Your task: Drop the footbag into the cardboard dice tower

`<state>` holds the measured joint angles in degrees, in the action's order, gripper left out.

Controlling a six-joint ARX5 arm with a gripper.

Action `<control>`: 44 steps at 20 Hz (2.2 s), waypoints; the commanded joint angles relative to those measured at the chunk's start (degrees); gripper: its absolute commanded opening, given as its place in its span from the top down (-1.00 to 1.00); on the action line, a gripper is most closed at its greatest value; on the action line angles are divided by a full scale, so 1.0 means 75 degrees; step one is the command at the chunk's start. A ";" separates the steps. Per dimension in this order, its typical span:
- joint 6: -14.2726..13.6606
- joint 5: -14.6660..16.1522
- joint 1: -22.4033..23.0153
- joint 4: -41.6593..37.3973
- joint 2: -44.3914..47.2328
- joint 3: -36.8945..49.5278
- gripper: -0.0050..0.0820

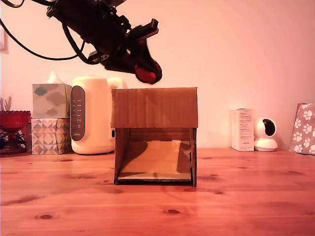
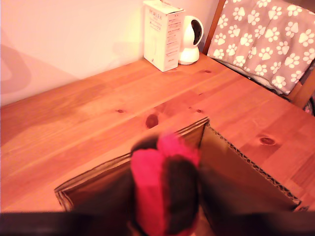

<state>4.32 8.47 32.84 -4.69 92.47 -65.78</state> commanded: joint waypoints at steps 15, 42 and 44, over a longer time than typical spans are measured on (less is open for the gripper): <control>-0.0122 0.0017 -0.0006 0.2203 -0.1160 -0.0032 0.93; 0.0379 0.0321 -0.0446 0.0455 -0.5549 0.5138 0.93; 0.0428 0.0323 -0.0691 0.0455 -0.5939 0.5432 0.93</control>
<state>7.14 10.83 27.88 -0.93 48.69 -26.74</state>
